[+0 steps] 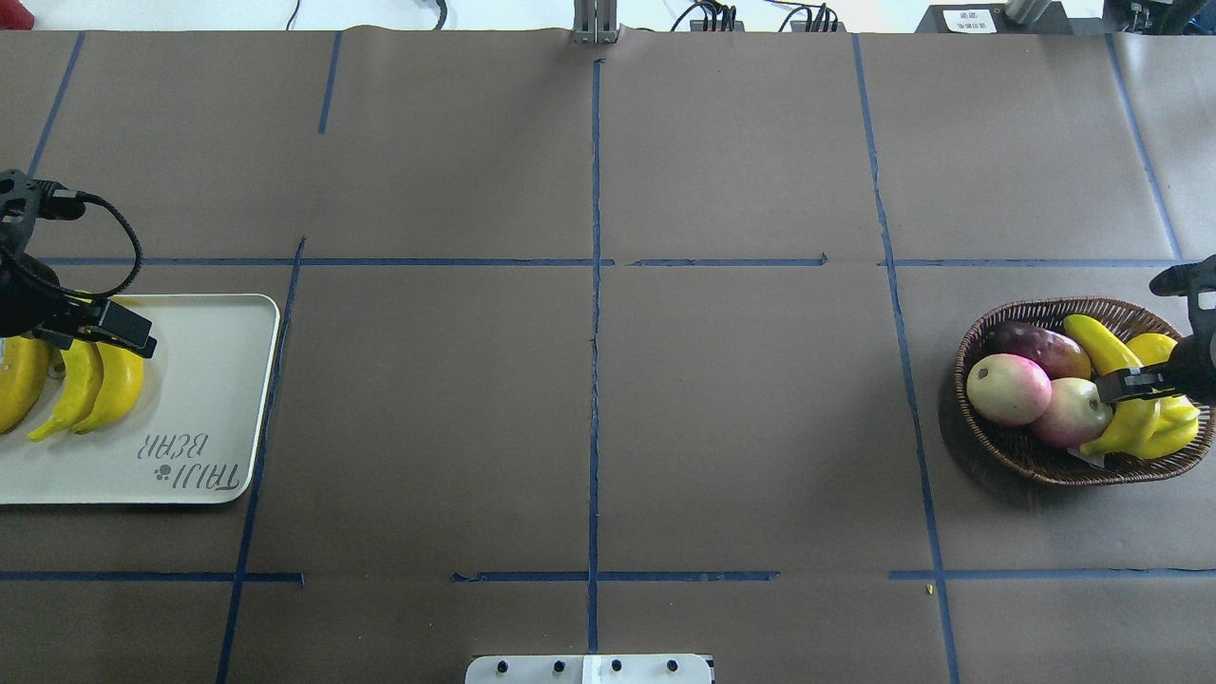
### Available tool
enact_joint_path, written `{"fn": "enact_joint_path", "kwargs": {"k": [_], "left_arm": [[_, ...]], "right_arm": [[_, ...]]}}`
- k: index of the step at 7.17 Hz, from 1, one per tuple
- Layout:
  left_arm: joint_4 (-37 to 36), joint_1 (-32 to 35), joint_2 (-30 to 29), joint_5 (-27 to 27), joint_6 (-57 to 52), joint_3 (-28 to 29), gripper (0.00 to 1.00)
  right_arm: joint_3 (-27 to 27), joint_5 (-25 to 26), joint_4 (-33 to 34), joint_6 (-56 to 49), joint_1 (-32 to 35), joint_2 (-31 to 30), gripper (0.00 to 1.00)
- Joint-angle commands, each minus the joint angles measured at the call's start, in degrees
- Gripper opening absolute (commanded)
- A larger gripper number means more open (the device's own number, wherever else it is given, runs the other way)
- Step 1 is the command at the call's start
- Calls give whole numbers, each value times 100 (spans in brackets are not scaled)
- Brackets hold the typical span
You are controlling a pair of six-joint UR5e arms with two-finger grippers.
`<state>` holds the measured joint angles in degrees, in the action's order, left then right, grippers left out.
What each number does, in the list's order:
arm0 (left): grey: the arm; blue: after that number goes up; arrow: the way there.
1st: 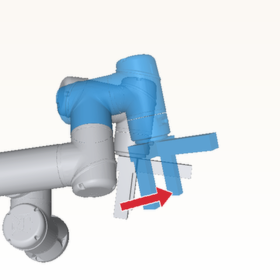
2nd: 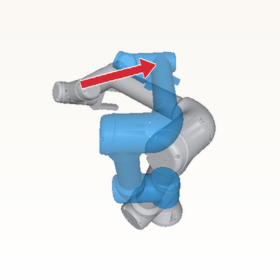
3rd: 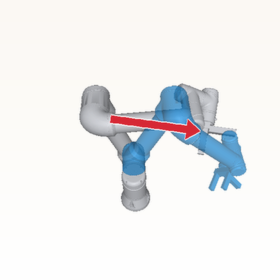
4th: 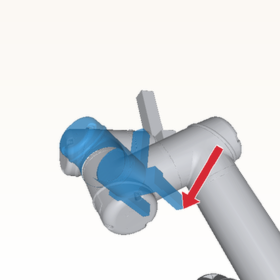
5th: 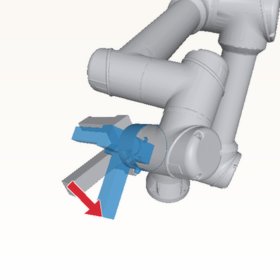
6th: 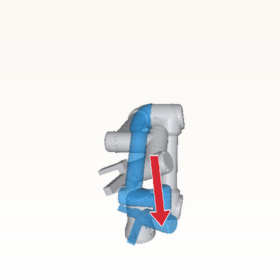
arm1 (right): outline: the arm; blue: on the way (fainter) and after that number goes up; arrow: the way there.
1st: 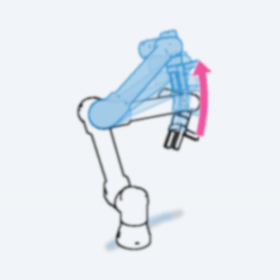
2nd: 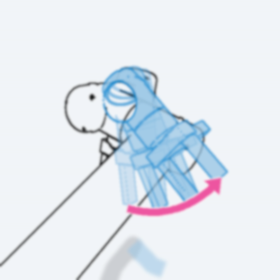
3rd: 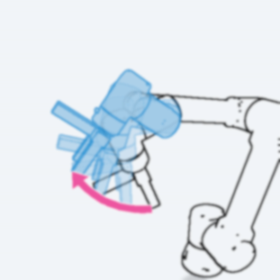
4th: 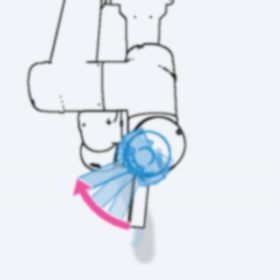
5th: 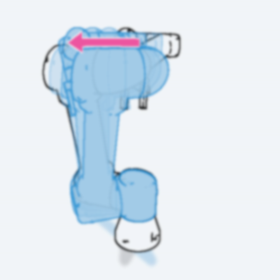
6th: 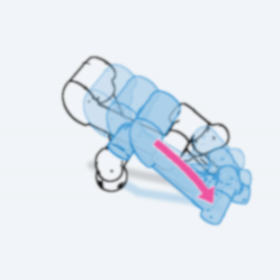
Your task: Transfer all bananas from basket to plate
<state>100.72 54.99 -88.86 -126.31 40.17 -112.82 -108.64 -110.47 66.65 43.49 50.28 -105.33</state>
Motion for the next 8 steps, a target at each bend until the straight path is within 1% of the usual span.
{"fn": "enact_joint_path", "kwargs": {"k": [1,2,3,4,5,6,7,8], "left_arm": [[0,-6,0,1,0,-3,100],[0,3,0,1,0,-3,100],[0,3,0,1,0,-20,100],[0,3,0,1,0,-20,100],[0,3,9,1,0,-20,100],[0,3,0,-8,0,-20,100],[0,3,0,-8,9,-20,100],[0,3,0,-8,9,-20,100]], "right_arm": [[62,209,6,-25,-184,-31,71],[88,323,6,-42,-246,-23,68],[88,325,6,-95,-247,-23,62],[71,307,6,-112,-238,-14,45],[27,298,6,-113,-229,-14,15],[-95,246,6,-130,-212,-40,7],[-296,193,84,-139,-81,-58,3],[-681,88,572,-243,77,-32,3]]}}
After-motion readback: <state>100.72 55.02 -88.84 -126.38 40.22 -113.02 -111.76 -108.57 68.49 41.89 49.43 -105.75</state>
